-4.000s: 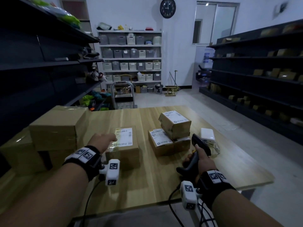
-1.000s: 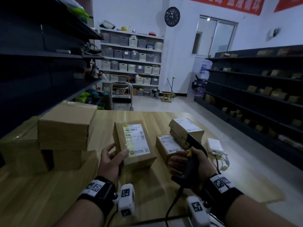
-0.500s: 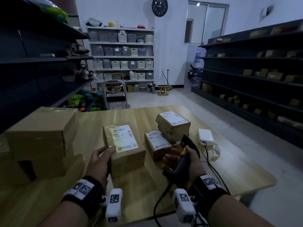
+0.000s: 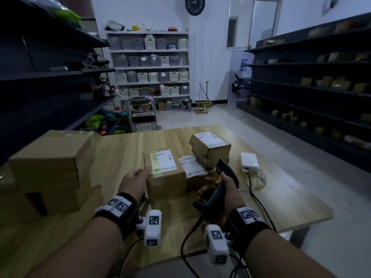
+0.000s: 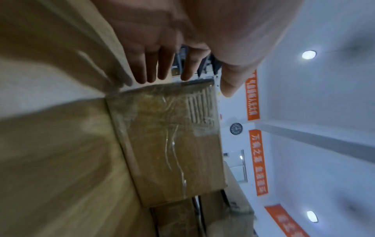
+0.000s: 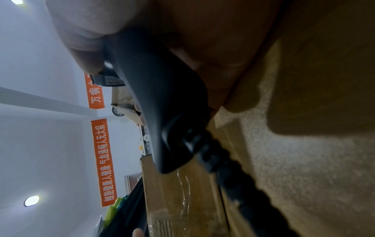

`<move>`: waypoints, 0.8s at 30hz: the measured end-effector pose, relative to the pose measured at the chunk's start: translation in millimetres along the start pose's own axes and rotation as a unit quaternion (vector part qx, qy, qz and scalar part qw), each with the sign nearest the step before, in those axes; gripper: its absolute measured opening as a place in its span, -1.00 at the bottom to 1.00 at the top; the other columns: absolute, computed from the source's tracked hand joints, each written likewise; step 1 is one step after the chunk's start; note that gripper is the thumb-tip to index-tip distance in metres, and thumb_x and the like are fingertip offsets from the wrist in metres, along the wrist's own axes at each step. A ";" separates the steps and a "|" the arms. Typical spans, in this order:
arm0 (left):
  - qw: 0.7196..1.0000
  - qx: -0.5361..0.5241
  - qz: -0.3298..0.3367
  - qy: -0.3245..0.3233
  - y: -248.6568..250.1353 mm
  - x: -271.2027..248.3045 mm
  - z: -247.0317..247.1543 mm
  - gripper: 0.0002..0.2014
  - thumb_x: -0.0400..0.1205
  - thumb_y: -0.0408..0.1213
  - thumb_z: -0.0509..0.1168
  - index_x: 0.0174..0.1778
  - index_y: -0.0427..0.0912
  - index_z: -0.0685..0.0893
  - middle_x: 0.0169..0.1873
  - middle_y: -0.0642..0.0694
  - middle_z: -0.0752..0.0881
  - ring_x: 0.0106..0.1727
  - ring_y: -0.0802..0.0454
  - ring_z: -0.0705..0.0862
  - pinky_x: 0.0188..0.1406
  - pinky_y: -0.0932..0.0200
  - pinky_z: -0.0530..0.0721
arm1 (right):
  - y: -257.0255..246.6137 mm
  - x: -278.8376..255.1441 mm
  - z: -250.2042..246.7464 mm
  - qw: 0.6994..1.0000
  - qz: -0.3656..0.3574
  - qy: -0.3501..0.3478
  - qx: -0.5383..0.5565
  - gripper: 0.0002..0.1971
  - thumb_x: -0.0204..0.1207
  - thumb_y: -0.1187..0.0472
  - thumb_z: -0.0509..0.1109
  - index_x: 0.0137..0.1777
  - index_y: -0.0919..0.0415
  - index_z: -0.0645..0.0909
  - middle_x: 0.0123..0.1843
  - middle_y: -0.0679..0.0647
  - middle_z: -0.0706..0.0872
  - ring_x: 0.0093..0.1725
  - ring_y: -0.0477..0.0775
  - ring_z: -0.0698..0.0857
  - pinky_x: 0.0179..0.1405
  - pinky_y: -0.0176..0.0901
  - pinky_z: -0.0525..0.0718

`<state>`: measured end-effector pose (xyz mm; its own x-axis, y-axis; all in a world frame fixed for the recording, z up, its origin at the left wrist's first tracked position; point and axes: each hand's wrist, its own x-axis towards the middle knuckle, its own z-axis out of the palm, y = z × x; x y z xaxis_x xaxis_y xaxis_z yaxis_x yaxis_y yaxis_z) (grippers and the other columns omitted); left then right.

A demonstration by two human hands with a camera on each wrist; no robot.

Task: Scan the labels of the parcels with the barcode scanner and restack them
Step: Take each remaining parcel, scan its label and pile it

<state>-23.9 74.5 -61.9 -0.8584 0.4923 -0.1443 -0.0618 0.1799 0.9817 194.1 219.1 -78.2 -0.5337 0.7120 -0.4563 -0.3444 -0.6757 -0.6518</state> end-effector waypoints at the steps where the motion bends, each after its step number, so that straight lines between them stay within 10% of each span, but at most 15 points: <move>1: 0.999 0.033 0.031 0.025 3.5 -9.2 0.0 -0.35 0.61 0.25 0.53 0.54 -0.04 0.74 0.40 -0.15 0.84 0.35 -0.23 0.81 0.38 -0.18 0.75 | -0.3 1.6 0.9 1.000 0.005 0.003 -0.006 -0.44 0.69 -0.23 0.40 0.01 0.38 0.76 -0.41 0.23 0.64 -0.29 0.27 0.66 -0.06 0.19 0.68; 13: 0.904 0.276 0.267 0.185 64.4 -71.4 -56.4 -0.33 0.61 0.04 0.60 0.62 -0.03 0.58 0.63 -0.18 0.51 0.70 -0.24 0.41 0.73 -0.28 0.45 | 16.7 10.6 -13.0 0.988 -0.055 -0.026 -0.144 -0.37 0.63 -0.28 0.45 0.16 0.39 0.80 -0.45 0.24 0.67 -0.38 0.30 0.73 0.03 0.28 0.76; 19: 0.823 0.452 0.135 0.316 103.4 -42.7 -137.5 0.05 0.46 0.42 0.52 0.84 0.05 0.37 0.90 -0.24 0.20 0.93 -0.39 0.06 0.88 -0.57 -0.02 | 20.5 2.4 -14.2 0.982 -0.084 -0.017 -0.171 -0.27 0.35 -0.38 0.60 0.07 0.37 0.87 -0.40 0.28 0.74 -0.34 0.34 0.78 -0.05 0.31 0.85; 21: 0.835 0.446 0.087 0.310 106.0 -34.9 -155.0 0.16 0.42 0.50 0.53 0.89 0.11 0.26 0.95 -0.26 0.01 0.93 -0.50 -0.08 0.84 -0.67 -0.01 | 20.6 3.1 -15.8 0.979 -0.080 -0.020 -0.185 -0.16 0.11 -0.45 0.68 0.07 0.34 0.90 -0.36 0.31 0.78 -0.29 0.36 0.81 0.10 0.50 0.85; 24: 0.860 0.416 0.059 0.289 99.1 -27.5 -165.0 0.21 0.42 0.46 0.61 0.92 0.09 0.20 0.95 -0.22 -0.16 0.93 -0.53 -0.17 0.79 -0.70 0.17 | 19.6 -5.3 -13.3 0.980 -0.093 -0.022 -0.177 -0.31 0.38 -0.38 0.58 0.03 0.34 0.90 -0.35 0.34 0.78 -0.25 0.36 0.80 0.21 0.59 0.79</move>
<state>-90.5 -61.7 59.9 -0.9586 0.0872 0.2712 0.2225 0.8238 0.5215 200.4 204.6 -96.6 -0.5232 0.8023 -0.2874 -0.1537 -0.4205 -0.8942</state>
